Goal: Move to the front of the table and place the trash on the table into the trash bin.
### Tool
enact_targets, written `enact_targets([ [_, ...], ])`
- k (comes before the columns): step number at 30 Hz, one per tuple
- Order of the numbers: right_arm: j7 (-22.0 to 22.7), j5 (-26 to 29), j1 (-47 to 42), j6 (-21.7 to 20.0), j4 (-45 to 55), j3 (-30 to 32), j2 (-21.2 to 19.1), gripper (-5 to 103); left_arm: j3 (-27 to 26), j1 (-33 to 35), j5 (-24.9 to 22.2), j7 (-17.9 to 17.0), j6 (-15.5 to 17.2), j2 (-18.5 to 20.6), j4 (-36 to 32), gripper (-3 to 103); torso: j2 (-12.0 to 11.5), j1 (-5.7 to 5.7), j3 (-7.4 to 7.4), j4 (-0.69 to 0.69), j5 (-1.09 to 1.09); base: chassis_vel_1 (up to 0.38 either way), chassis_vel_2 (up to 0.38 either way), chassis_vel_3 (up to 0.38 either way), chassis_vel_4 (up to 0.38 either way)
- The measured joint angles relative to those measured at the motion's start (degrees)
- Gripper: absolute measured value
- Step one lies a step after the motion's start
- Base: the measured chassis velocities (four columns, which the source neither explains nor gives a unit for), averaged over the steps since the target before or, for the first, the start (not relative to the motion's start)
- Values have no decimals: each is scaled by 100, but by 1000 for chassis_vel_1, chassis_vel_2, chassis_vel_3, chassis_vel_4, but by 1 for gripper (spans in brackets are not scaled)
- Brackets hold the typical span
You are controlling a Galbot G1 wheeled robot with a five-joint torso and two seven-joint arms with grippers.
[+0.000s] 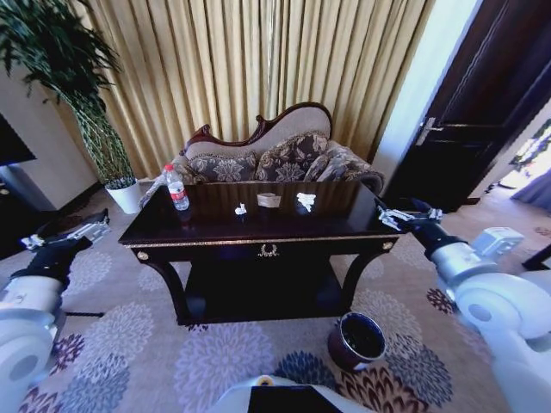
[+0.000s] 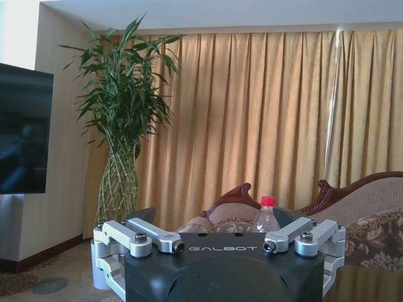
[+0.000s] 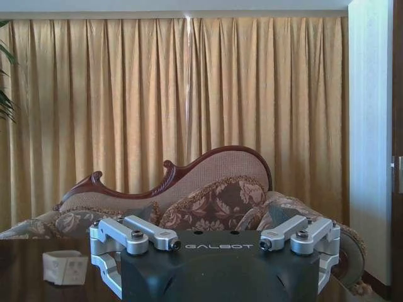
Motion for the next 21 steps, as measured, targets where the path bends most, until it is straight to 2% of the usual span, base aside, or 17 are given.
enact_targets([
  [16,0,-22,-40,45,86,-23,14,100,-35,22,2,1,-33,-20,0,100,0,1,0,-1,0,-165,157,159,-159],
  [21,0,-124,-43,55,136,-171,17,100,-83,41,-2,7,-47,-32,0,100,-2,4,1,-1,0,-57,80,87,-78],
])
